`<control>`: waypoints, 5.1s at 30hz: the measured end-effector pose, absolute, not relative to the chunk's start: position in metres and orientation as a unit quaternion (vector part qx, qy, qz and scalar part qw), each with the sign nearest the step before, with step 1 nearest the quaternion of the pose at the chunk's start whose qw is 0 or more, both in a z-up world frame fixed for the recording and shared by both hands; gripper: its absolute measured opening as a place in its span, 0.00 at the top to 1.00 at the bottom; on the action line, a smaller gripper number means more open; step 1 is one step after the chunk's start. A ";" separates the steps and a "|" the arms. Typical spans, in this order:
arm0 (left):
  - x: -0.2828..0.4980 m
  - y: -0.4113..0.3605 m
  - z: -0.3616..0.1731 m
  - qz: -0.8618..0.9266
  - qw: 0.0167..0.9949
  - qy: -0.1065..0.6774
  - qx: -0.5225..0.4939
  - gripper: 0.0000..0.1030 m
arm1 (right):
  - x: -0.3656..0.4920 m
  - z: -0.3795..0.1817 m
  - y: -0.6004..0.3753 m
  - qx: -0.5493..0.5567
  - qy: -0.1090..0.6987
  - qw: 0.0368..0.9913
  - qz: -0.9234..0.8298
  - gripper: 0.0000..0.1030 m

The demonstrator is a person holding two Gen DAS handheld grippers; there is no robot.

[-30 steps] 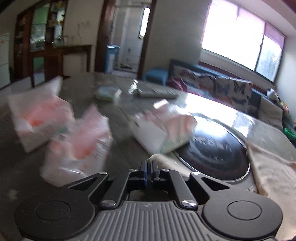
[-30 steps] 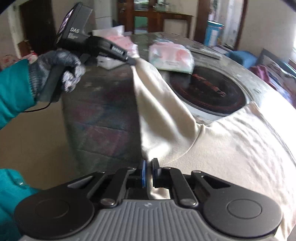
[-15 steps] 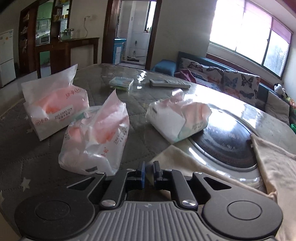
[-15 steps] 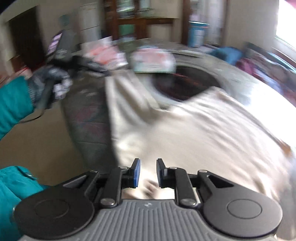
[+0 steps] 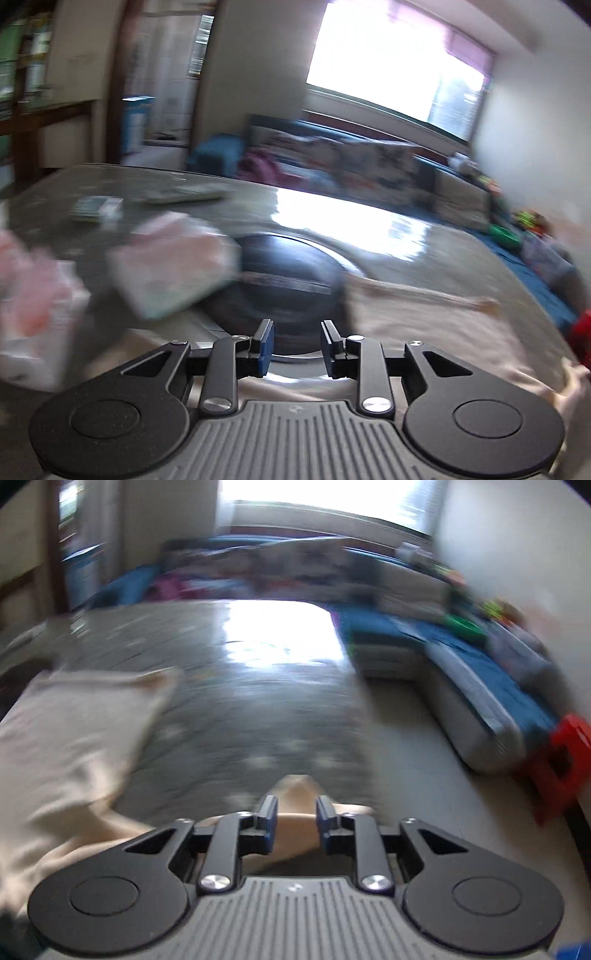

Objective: Fold clothes

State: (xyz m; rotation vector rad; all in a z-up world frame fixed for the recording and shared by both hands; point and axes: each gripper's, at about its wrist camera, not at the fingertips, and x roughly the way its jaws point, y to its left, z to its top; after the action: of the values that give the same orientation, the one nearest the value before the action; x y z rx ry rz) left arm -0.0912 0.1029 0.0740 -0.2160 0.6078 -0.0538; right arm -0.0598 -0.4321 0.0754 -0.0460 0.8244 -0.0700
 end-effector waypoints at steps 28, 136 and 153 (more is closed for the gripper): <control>-0.085 -0.112 0.024 -0.346 0.854 0.389 0.018 0.59 | -0.090 0.094 -0.484 0.023 0.351 0.932 -0.085 0.90; -0.084 -0.099 0.044 -0.249 0.901 0.349 0.062 0.55 | -0.085 0.059 -0.450 0.048 0.381 0.923 -0.016 0.77; -0.088 -0.136 0.037 -0.296 0.880 0.364 0.071 0.55 | -0.046 0.032 -0.478 0.060 0.362 0.925 -0.104 0.85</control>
State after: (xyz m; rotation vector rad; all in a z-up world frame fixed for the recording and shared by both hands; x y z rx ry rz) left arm -0.0876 -0.1362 0.0368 0.1487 0.7587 -0.6177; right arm -0.0462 -0.4784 0.0322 0.1234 0.7420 -0.2137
